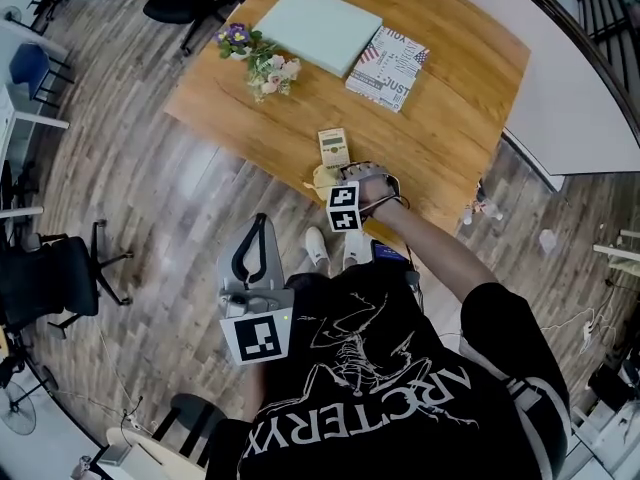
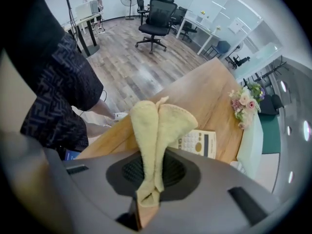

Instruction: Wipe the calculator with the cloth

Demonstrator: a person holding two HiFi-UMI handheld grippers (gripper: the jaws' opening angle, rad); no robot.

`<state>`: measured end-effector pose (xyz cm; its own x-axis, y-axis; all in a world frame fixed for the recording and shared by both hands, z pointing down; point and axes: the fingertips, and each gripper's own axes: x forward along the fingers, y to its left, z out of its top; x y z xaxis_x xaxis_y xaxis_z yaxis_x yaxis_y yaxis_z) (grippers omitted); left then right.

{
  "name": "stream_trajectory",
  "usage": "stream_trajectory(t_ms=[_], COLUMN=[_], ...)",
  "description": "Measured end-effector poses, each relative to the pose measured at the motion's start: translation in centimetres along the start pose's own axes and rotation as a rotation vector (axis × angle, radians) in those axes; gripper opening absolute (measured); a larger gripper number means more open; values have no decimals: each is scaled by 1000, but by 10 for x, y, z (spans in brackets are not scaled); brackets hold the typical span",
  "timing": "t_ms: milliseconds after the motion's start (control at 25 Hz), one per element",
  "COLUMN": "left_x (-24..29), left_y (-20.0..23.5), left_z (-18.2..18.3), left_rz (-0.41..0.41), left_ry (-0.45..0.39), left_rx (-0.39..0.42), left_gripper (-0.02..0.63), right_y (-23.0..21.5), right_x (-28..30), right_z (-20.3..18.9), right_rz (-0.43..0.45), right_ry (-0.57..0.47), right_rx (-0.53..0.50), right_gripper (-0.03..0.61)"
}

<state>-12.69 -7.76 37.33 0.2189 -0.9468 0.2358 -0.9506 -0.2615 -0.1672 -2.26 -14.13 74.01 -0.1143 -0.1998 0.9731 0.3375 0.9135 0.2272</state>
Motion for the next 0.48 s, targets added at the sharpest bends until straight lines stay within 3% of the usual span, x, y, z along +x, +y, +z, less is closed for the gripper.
stream_trajectory(t_ms=[280,400,480], left_x=[-1,1,2], left_y=[-1,0,1], left_z=[1,1,3], left_rz=[-19,-26,-30], left_ry=[-13,-21,-26], left_rx=[-16,-15,-16], left_gripper=[9,9,9], right_y=[42,38,31], right_x=[11,4,-17], right_z=[2,3,5], right_rz=[66,26,-17], right_ry=[7,-46,-122], right_rx=[11,112,237], right_gripper=[54,54,54])
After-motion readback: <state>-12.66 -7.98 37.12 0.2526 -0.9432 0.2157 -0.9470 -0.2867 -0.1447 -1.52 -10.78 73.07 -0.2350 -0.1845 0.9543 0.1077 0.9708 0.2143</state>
